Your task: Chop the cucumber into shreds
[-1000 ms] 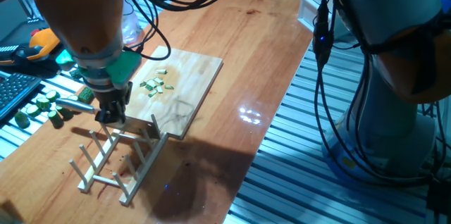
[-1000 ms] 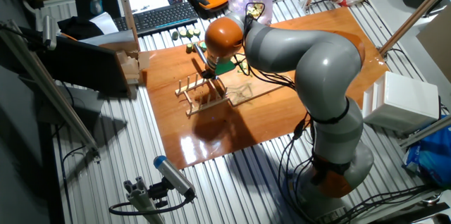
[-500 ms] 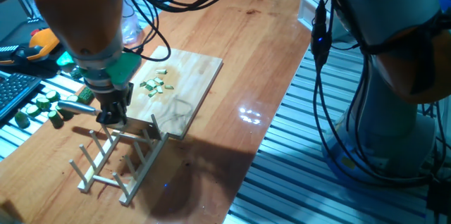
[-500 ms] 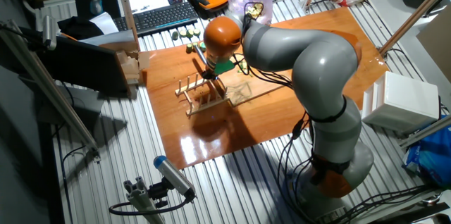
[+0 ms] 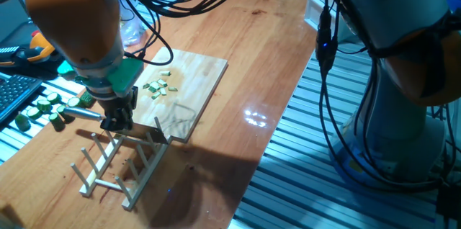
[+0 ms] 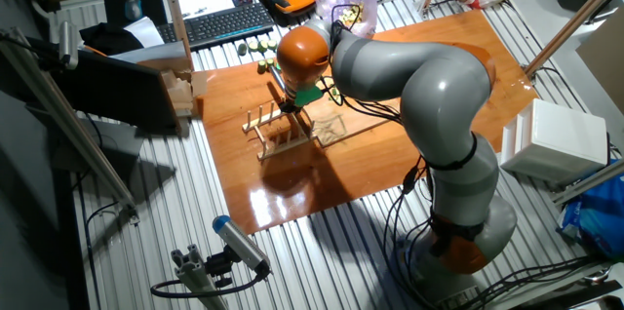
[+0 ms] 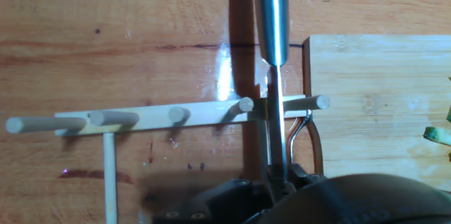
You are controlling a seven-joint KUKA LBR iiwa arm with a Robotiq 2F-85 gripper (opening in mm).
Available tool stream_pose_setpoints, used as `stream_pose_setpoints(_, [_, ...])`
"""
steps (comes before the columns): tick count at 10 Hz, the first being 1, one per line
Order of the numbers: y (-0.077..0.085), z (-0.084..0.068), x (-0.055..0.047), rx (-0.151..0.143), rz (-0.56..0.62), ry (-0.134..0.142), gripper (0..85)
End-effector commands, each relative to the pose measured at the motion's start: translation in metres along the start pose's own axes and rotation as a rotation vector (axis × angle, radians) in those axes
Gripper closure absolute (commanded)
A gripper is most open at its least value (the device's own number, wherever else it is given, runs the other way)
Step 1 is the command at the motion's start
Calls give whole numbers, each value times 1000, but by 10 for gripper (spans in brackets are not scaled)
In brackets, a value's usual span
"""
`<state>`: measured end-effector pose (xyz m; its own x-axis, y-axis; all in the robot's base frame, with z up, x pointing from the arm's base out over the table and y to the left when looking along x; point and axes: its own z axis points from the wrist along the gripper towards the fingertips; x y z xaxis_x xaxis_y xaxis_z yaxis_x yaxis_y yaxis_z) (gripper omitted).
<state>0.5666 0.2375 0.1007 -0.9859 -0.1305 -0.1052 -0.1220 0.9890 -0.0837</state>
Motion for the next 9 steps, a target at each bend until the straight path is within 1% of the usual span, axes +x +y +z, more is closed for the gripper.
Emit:
stream_pose_setpoints(1, [0,-1,-1,-1,0,10,510])
stream_pose_setpoints(2, [0,-1,0,-5,2,19,510])
stream_pose_setpoints(4, [0,1,0,-9,7,25,510])
stream_pose_setpoints(5, [1,2,1,-6,8,24,510])
stream_pose_setpoints(7, [1,4,2,-14,12,30,510])
stream_pose_setpoints(9, [6,7,4,-19,21,31,510])
